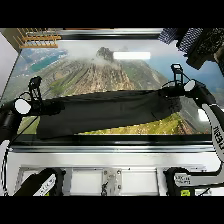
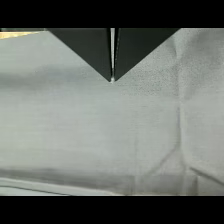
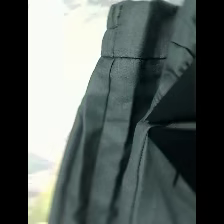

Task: Fold the clothes and pants, and hang the long-sleeved shirts on hangers.

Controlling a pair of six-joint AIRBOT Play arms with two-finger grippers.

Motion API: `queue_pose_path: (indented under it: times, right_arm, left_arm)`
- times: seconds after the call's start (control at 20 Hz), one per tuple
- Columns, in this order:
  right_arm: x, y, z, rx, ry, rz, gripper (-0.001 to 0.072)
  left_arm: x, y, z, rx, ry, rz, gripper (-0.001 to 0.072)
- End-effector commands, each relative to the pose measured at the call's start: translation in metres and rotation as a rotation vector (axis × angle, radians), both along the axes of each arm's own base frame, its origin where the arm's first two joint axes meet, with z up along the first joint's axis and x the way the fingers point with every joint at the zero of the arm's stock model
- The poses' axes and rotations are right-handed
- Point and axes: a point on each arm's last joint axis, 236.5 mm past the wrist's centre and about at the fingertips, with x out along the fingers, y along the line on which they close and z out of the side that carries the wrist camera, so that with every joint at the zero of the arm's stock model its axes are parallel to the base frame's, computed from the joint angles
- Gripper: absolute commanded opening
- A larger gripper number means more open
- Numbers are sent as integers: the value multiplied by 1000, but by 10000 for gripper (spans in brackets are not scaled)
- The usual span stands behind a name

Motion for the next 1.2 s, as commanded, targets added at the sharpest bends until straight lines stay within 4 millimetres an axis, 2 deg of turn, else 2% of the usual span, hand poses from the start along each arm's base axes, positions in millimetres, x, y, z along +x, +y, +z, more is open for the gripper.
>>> queue_pose_path:
  times: [0.0, 0.05, 0.15, 0.25, 0.35, 0.4, 0.5, 0.6, 0.75, 0.9, 1.15]
  right_arm:
    - [23, -6, 9, 78, -72, -147, 624]
    - [21, -8, 12, 86, -51, -142, 653]
    - [7, -22, 18, 111, 36, -141, 653]
    - [-14, -57, 19, 143, 134, -184, 653]
    - [-40, -95, 11, 194, 237, -232, 653]
    - [-51, -106, 5, 247, 273, -242, 654]
    - [-64, -115, -8, 394, 317, -249, 654]
    - [-71, -118, -23, 502, 349, -258, 654]
    - [-74, -116, -46, 545, 389, -252, 654]
    - [-66, -99, -56, 593, 389, -211, 654]
    - [-61, -60, -69, 669, 441, -160, 653]
  left_arm:
    - [0, -1, 1, -4, -2, 0, 4]
    - [0, -1, 1, -4, -2, 0, 4]
    - [0, -2, 1, -7, -2, 0, 4]
    - [2, -8, 3, -44, -8, 7, 4]
    - [4, -17, 3, -90, -2, 16, 4]
    - [4, -23, -2, -109, 13, 13, 4]
    - [2, -37, -16, -109, 58, -25, 4]
    - [0, -60, -32, -108, 94, -78, 3]
    - [3, -87, -48, -118, 114, -100, 4]
    - [1, -104, -60, -114, 129, -134, 4]
    - [-4, -118, -70, -154, 175, -122, 4]
